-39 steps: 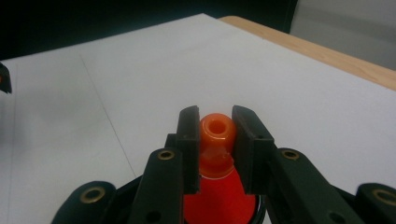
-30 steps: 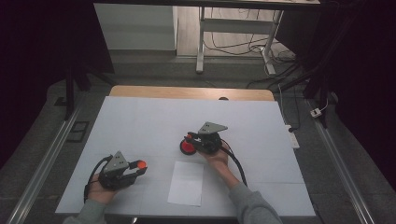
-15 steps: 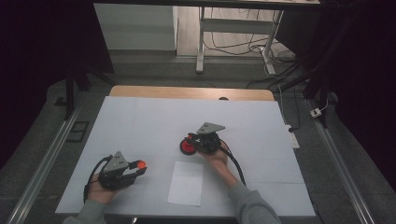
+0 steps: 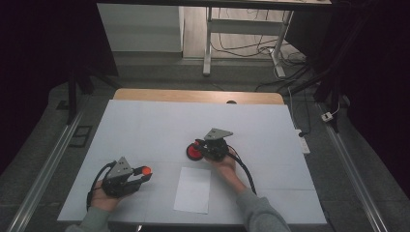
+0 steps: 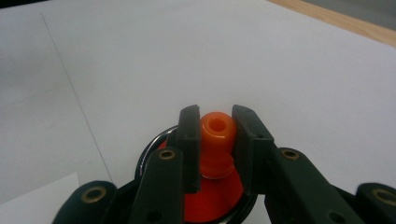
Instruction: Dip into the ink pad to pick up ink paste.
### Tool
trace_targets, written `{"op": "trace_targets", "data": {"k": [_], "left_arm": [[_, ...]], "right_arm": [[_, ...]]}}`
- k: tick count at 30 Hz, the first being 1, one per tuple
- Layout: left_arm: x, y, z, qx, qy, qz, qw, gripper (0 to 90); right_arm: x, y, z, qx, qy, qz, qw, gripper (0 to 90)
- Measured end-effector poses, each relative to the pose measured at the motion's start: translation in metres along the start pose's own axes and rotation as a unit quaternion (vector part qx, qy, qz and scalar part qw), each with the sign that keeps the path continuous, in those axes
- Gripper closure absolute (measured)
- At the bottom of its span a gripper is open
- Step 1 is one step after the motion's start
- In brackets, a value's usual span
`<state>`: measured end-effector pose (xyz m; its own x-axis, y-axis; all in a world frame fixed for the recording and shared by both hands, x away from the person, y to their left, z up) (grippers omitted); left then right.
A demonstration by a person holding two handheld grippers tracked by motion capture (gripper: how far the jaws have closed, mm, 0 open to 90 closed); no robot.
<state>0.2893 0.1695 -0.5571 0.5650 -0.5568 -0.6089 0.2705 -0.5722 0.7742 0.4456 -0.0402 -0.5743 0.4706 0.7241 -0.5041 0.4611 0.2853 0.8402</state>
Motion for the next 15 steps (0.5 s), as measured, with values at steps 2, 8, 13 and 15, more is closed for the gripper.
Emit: {"op": "trace_targets", "data": {"k": [2, 8, 13, 15], "left_arm": [[-0.0001, -0.0003, 0.0000, 0.001, 0.000, 0.000, 1.0000, 64.9], [-0.0005, -0.0006, -0.0005, 0.000, 0.000, 0.000, 1.0000, 64.9], [-0.0003, 0.0002, 0.0002, 0.001, 0.001, -0.001, 1.0000, 64.9], [-0.0003, 0.0001, -0.0001, 0.000, 0.001, -0.001, 1.0000, 64.9]], "right_arm": [[0.0000, -0.0001, 0.0000, 0.001, 0.001, 0.001, 1.0000, 72.7], [0.0001, -0.0001, 0.0002, 0.001, 0.000, 0.003, 1.0000, 72.7], [-0.0002, -0.0004, 0.0004, 0.002, 0.001, 0.002, 1.0000, 72.7], [-0.0001, -0.0002, 0.0007, 0.004, 0.002, 0.001, 1.0000, 72.7]]}}
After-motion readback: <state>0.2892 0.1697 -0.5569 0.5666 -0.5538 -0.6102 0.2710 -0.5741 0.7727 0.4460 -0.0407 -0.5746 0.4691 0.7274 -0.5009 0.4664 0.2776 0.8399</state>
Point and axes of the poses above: each handheld gripper's, and its own axes: x roughly forward along the jaws, y roughly out of its top, z roughly to its right, the point moved 8 cm from there along x, roughly forward along the jaws, and after that the axes turned 15 degrees about x, right-handed, at the moved point
